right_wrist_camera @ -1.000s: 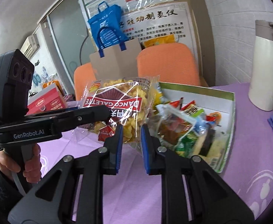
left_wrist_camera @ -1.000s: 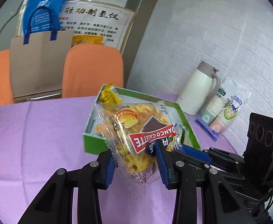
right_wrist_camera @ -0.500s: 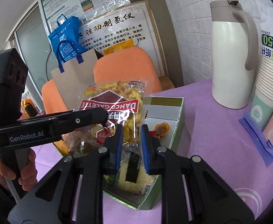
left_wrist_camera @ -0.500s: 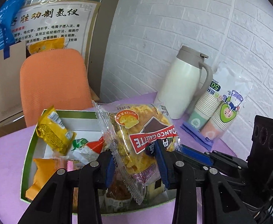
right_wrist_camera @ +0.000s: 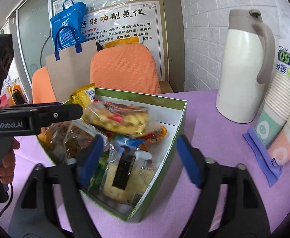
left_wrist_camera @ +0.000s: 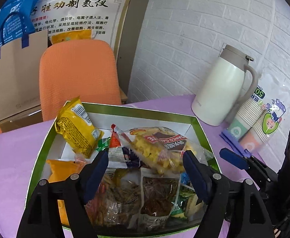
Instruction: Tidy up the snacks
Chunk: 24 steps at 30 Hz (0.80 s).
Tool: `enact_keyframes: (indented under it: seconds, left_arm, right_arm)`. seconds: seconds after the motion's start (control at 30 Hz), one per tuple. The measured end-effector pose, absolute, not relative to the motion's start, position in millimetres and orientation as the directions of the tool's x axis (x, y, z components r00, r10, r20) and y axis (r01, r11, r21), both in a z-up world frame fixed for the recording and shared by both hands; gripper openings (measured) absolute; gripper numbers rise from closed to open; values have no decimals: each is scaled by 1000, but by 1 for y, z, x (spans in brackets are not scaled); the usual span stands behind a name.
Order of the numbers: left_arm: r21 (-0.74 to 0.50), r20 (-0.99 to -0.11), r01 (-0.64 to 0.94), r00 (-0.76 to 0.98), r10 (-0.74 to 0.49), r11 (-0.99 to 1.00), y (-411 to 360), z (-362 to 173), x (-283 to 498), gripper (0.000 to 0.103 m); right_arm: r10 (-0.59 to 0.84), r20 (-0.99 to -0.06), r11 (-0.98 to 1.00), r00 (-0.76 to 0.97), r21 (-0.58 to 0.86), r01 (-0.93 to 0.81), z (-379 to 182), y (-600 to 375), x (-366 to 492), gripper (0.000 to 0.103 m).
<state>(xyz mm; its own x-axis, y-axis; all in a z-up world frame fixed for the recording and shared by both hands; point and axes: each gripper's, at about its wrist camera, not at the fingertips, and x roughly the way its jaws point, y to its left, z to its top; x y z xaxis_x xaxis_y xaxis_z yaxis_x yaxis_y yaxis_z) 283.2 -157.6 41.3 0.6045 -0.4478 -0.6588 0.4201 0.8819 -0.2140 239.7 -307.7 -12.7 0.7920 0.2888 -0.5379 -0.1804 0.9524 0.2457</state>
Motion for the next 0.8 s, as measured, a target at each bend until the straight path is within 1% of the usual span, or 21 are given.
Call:
enact_keyframes:
  seconds: [0.03, 0.07, 0.1, 0.13, 0.2, 0.27, 0.37, 0.5, 0.6, 0.8]
  left_arm:
    - [-198, -662, 411, 614, -431, 890, -156, 44, 280, 82]
    - [-175, -666, 400, 625, -407, 900, -153, 46, 276, 84]
    - [-150, -667, 392, 638, -386, 908, -150, 49, 270, 87]
    - [-127, -664, 388, 650, -369, 913, -147, 53, 263, 87]
    - [-95, -649, 384, 675, -350, 918, -135, 60, 245, 87]
    - [-94, -635, 365, 694, -338, 926, -121, 64, 225, 88]
    - [-108, -619, 331, 715, -324, 937, -99, 67, 190, 93]
    - [-84, -619, 251, 745, -248, 964, -75, 64, 147, 102]
    - [-69, -611, 196, 767, -197, 978, -64, 57, 123, 103]
    - [-5, -650, 159, 750, -124, 987, -58, 31, 94, 103]
  right_arm:
    - [284, -533, 954, 797, 242, -179, -9, -307, 236, 94]
    - [281, -527, 955, 802, 239, -177, -5, -306, 227, 98]
    - [277, -527, 956, 804, 236, -174, -1, -306, 218, 100]
    - [268, -530, 958, 805, 232, -166, 3, -305, 211, 101]
    - [234, -548, 967, 803, 213, -137, 10, -302, 194, 102]
    - [212, -548, 973, 809, 194, -123, 17, -299, 172, 102]
    - [195, -532, 978, 824, 169, -122, 24, -291, 144, 102]
    - [195, -526, 978, 828, 164, -126, 21, -280, 112, 102]
    - [186, -540, 979, 821, 169, -111, 14, -272, 99, 102]
    - [166, -561, 982, 811, 172, -82, 2, -261, 82, 102]
